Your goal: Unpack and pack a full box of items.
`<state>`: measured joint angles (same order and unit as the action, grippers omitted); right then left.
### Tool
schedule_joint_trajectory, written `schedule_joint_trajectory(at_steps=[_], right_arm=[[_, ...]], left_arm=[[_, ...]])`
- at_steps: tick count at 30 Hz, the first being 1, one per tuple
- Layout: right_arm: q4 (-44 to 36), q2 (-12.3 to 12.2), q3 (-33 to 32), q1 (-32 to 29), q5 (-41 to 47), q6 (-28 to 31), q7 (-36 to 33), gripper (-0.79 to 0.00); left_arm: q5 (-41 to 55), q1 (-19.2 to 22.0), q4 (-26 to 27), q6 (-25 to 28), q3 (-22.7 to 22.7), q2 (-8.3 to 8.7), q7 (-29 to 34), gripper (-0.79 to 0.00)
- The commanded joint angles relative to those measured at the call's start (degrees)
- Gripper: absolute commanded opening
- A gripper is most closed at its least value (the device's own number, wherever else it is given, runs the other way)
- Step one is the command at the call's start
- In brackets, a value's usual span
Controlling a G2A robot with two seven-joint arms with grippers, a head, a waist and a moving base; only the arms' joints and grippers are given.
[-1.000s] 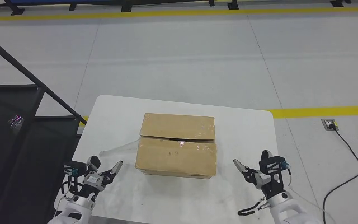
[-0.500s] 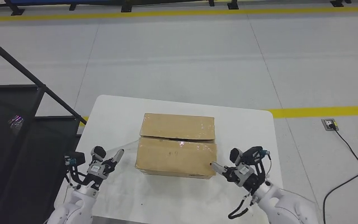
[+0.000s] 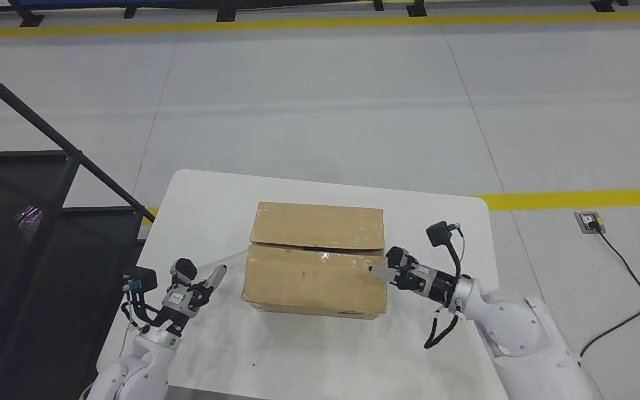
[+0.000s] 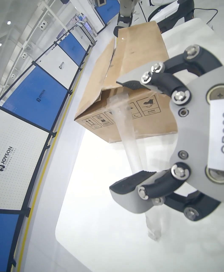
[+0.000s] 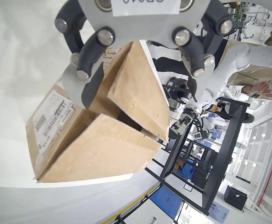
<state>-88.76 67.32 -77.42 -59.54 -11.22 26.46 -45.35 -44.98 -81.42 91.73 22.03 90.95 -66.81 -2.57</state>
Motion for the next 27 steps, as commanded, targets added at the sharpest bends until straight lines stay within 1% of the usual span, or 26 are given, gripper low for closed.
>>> schedule_joint_trajectory(at_steps=[1,4,8,9,11,16,18,19,20,22,23,27], right_arm=[[0.6,-0.2,-0.3,0.3,3.3,2.3,-1.8,0.0],[1.3,-0.6,-1.2,0.5,11.5,6.9,-7.3,0.0],[0.7,-1.7,-2.8,0.0,22.3,12.4,-18.2,0.0],[0.1,-2.0,-3.1,-0.3,24.2,12.5,-20.0,0.0],[-4.1,-3.0,-2.7,-1.5,25.8,10.7,-21.8,0.0],[-11.7,-5.9,-1.4,-5.1,24.8,10.0,-22.5,0.0],[-14.6,-7.6,0.1,-6.4,22.0,9.5,-23.0,0.0],[-15.1,-8.1,0.4,-6.7,21.1,9.5,-23.0,0.0],[-15.7,-9.1,1.3,-7.2,19.1,9.4,-23.1,0.0],[-16.2,-10.2,2.9,-7.5,16.4,9.4,-23.1,0.0],[-16.1,-11.0,4.2,-7.5,14.3,9.6,-22.9,0.0],[-13.4,-12.5,8.3,-6.0,12.0,10.6,-21.9,0.0]], left_arm=[[-0.2,-0.2,0.3,-0.2,-0.1,-0.03,-0.2,0.0],[0.1,-0.6,1.0,-0.8,-0.1,-0.11,-0.6,0.0],[0.4,-1.1,2.3,-1.6,0.0,-0.19,-0.9,0.0],[0.6,-1.2,2.6,-1.5,0.0,-0.2,-0.8,0.0],[0.9,-1.5,3.6,-0.9,0.1,-0.19,-0.5,0.0],[-0.3,-2.4,5.3,2.6,0.7,0.07,0.4,0.0],[-1.3,-3.2,5.8,6.0,1.2,0.34,1.2,0.0],[-1.6,-3.4,5.8,7.0,1.4,0.43,1.6,0.0],[-2.8,-3.8,6.0,9.3,1.9,0.68,2.7,0.0],[-4.3,-4.3,6.0,11.5,2.5,0.95,3.8,0.0],[-5.8,-4.7,5.7,14.1,2.5,1.2,5.6,0.0],[-9.8,-4.8,4.5,17.9,2.5,1.73,8.8,0.0]])
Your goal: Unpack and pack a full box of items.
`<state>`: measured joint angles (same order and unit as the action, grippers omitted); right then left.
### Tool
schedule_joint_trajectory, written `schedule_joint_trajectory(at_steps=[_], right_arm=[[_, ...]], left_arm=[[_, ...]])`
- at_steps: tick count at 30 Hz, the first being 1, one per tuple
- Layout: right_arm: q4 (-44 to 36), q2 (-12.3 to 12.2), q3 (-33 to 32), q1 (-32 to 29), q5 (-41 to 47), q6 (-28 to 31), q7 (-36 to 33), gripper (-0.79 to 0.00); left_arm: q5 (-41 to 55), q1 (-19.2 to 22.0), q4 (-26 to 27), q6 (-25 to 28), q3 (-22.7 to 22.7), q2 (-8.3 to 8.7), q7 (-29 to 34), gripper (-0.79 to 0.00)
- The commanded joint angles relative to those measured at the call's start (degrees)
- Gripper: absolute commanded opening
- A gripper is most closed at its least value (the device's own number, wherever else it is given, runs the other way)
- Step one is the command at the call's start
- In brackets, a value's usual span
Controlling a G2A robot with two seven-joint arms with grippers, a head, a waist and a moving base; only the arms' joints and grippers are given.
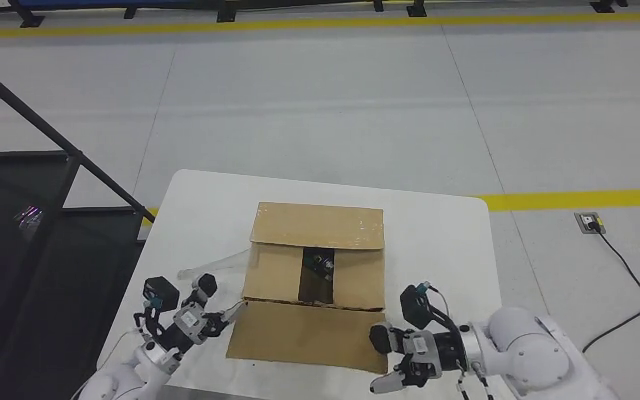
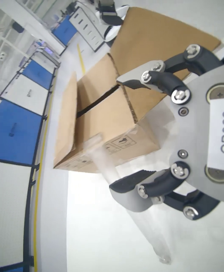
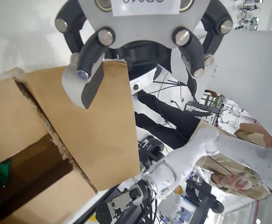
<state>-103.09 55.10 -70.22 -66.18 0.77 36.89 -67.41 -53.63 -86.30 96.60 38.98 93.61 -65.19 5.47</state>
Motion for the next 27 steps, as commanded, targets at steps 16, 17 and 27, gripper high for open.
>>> schedule_joint_trajectory(at_steps=[16,17,27], right_arm=[[10.4,0.3,3.6,8.7,16.4,-12.6,10.2,0.0],[10.4,0.3,3.6,8.7,16.4,-12.6,10.2,0.0],[9.8,1.0,5.1,7.6,16.8,-16.6,16.9,0.0]], left_arm=[[-7.9,1.7,-4.1,2.5,-2.8,0.67,2.5,0.0],[-7.9,1.7,-4.1,2.5,-2.8,0.67,2.5,0.0],[-7.9,1.7,-4.1,2.5,-2.8,0.67,2.5,0.0]])
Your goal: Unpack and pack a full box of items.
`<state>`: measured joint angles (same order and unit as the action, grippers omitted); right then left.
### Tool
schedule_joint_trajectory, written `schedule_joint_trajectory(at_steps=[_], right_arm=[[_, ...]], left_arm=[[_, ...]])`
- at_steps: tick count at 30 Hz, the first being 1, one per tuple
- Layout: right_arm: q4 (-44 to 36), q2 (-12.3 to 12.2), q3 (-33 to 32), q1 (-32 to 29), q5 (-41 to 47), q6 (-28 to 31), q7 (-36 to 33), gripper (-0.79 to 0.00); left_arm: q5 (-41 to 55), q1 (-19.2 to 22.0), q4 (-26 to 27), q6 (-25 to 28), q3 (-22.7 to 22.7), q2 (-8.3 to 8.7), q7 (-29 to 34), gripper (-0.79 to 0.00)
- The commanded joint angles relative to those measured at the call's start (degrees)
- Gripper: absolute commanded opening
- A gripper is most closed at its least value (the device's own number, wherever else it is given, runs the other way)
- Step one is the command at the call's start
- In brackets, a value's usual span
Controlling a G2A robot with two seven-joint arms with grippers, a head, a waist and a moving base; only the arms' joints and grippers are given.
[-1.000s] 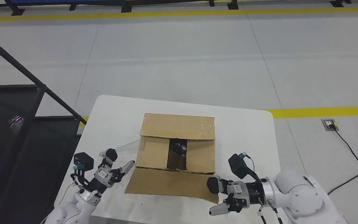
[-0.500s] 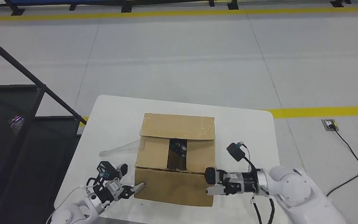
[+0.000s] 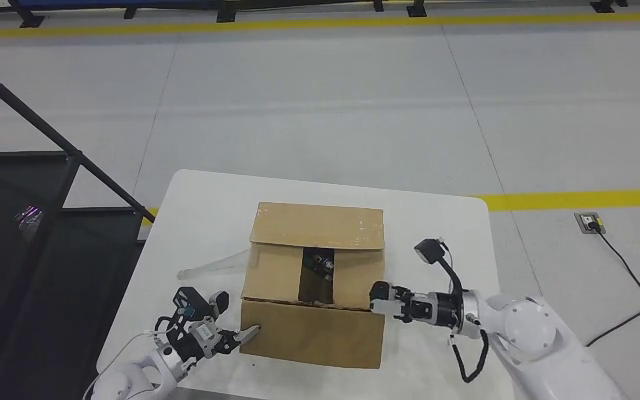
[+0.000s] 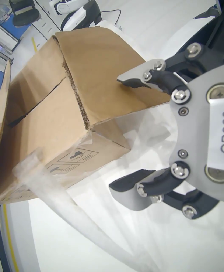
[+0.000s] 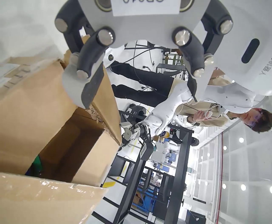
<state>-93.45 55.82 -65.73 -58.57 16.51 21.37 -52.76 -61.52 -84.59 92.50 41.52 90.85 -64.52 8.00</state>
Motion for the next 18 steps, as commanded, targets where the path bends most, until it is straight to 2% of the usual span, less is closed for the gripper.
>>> schedule_joint_trajectory(at_steps=[1,5,6,14,18], right_arm=[[0.6,0.4,1.1,0.3,1.2,-1.5,3.1,0.0],[4.1,1.7,4.2,3.7,2.3,-3.4,6.5,0.0],[5.9,2.2,4.9,4.9,2.3,-4.4,9.1,0.0],[13.7,4.8,10.0,12.6,1.3,-12.3,14.1,0.0],[15.1,5.8,11.1,14.4,0.7,-10.4,18.0,0.0]], left_arm=[[-0.1,-0.1,0.1,-0.5,-0.1,-0.01,0.0,0.0],[-1.0,-0.4,1.0,-1.9,-0.7,0.02,-0.2,0.0],[-1.0,-0.5,1.1,-2.2,-0.7,0.04,-0.4,0.0],[0.1,-1.0,1.2,-3.1,-0.5,0.22,-1.1,0.0],[0.3,-1.2,1.2,-3.2,-0.4,0.34,-1.3,0.0]])
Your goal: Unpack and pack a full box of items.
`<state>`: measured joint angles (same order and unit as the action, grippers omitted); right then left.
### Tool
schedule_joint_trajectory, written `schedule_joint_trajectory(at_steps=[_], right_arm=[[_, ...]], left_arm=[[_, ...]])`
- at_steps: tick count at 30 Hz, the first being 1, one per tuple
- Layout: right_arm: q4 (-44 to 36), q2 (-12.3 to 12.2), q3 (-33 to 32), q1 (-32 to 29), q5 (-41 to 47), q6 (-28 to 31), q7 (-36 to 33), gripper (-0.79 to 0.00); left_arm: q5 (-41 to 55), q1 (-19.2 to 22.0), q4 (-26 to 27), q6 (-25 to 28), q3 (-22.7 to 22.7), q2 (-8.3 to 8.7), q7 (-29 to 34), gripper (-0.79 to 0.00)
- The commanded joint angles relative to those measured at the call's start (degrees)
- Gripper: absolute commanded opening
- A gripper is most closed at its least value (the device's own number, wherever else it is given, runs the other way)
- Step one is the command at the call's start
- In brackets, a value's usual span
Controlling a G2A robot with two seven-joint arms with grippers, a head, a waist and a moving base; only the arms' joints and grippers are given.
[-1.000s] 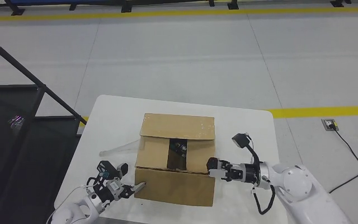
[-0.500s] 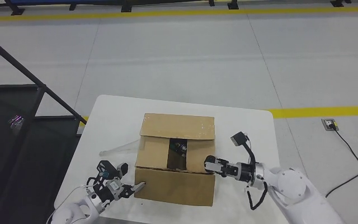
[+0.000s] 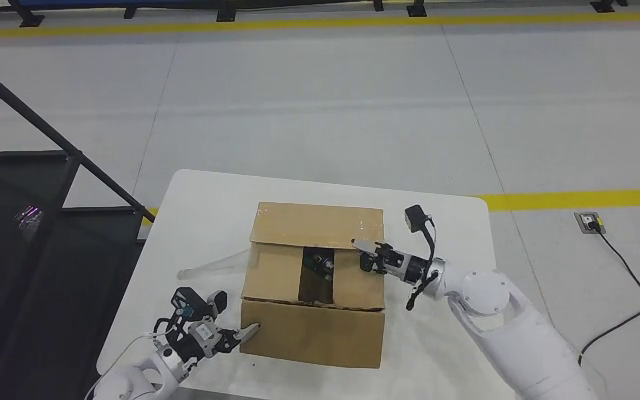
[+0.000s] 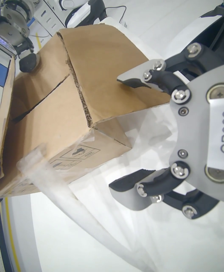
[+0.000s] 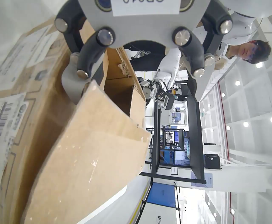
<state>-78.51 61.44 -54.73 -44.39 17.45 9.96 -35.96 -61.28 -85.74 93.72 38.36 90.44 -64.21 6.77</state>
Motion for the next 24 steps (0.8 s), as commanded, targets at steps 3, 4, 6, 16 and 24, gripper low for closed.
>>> schedule_joint_trajectory(at_steps=[3,4,6,16,24], right_arm=[[0.2,0.7,-0.2,1.0,-2.1,2.4,5.5,0.0],[0.0,0.8,-0.3,1.3,-3.0,2.5,6.8,0.0],[-0.4,1.1,-0.3,2.2,-6.9,1.2,11.3,0.0],[7.3,5.3,6.4,13.9,-17.0,-10.0,20.1,0.0],[19.1,10.4,12.3,22.8,-16.0,-11.7,22.6,0.0]], left_arm=[[0.2,0.0,-0.2,0.0,-0.1,0.11,0.0,0.0],[0.2,0.1,-0.2,0.0,-0.1,0.12,0.0,0.0],[0.1,0.2,-0.2,0.0,-0.4,0.15,0.0,0.0],[-0.3,-0.2,-0.7,-1.1,-1.4,0.23,-1.3,0.0],[-0.5,-1.0,-1.4,-2.1,-2.1,0.27,-2.1,0.0]])
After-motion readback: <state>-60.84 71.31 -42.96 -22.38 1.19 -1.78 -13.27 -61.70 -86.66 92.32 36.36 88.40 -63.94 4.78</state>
